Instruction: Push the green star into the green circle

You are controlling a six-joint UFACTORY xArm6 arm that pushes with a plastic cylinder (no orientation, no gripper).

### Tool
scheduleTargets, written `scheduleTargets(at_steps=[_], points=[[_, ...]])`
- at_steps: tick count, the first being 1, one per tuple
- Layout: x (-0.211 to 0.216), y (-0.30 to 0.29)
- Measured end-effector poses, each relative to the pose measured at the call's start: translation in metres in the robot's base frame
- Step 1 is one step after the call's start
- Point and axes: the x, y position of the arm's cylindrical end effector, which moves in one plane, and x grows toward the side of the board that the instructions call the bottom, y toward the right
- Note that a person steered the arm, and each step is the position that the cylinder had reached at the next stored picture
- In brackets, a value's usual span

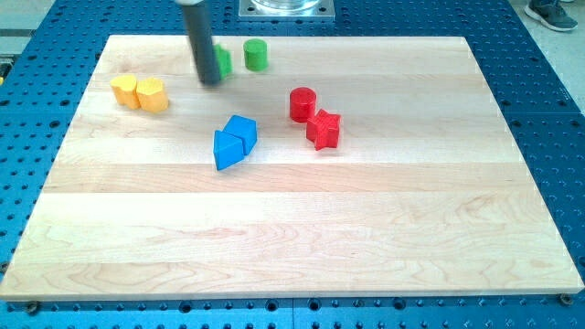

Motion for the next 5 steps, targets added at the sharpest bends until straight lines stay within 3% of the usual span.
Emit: scheduleTargets(at_steps=[1, 2, 3, 5], points=[[0.006, -0.037], [-0.038, -0.086], [-0.074, -0.070], [-0.024, 0.005]])
